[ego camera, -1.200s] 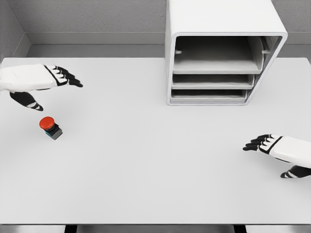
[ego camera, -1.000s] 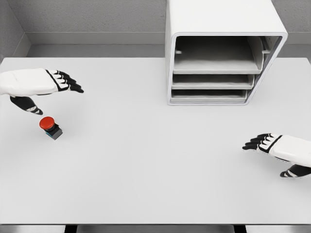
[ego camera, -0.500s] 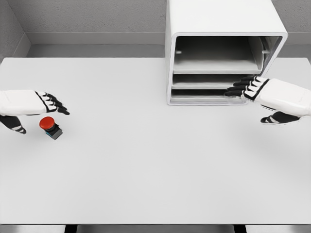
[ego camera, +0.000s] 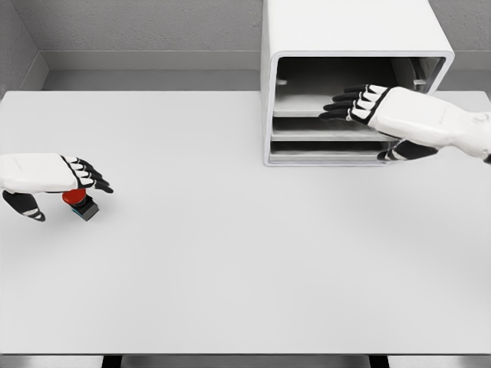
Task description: Slide open multi-storey tabletop storage cabinets and put open load switch and slide close multi-storey tabletop storage cabinets
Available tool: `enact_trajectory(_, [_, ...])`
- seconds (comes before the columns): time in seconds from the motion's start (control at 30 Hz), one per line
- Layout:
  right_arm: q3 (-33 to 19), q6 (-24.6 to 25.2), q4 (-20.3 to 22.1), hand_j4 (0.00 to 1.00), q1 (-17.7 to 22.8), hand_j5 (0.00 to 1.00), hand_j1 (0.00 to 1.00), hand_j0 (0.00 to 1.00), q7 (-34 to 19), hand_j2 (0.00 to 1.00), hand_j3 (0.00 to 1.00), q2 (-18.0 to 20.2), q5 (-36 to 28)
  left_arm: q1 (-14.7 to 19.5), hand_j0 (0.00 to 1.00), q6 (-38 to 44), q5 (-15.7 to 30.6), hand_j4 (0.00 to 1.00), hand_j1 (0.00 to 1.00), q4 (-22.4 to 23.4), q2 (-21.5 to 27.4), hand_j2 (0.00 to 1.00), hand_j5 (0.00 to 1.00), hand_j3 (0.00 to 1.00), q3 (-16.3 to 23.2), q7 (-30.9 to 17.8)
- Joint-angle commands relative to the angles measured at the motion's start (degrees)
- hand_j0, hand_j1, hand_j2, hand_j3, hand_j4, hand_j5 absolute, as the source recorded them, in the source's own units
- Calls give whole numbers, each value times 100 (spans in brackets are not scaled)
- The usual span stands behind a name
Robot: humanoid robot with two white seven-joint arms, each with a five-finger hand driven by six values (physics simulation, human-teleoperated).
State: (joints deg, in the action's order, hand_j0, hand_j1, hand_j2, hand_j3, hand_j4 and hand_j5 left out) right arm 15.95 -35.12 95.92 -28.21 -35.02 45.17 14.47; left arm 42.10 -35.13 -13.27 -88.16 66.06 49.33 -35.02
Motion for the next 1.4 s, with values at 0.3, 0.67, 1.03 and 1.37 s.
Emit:
enact_trajectory(0.3, [664, 198, -1163, 100, -492, 100, 100, 100, 2, 100, 100, -395, 179, -18, 94, 13, -88, 94, 94, 79, -58, 94, 94, 94, -20, 2])
enact_trajectory(0.67, [875, 356, -1813, 100, -870, 100, 100, 100, 2, 100, 100, -712, 768, -62, 92, 13, -466, 92, 92, 387, -392, 92, 92, 92, -20, 2])
enact_trajectory(1.03, [1358, 541, -1796, 100, -1072, 100, 100, 100, 2, 100, 100, -747, 1023, -44, 85, 13, -607, 85, 85, 633, -480, 85, 85, 85, -64, 2])
enact_trajectory(1.37, [1314, 12, -1154, 100, -853, 100, 100, 100, 2, 100, 100, -501, 953, -53, 75, 13, -598, 75, 75, 554, -471, 75, 75, 75, -55, 2])
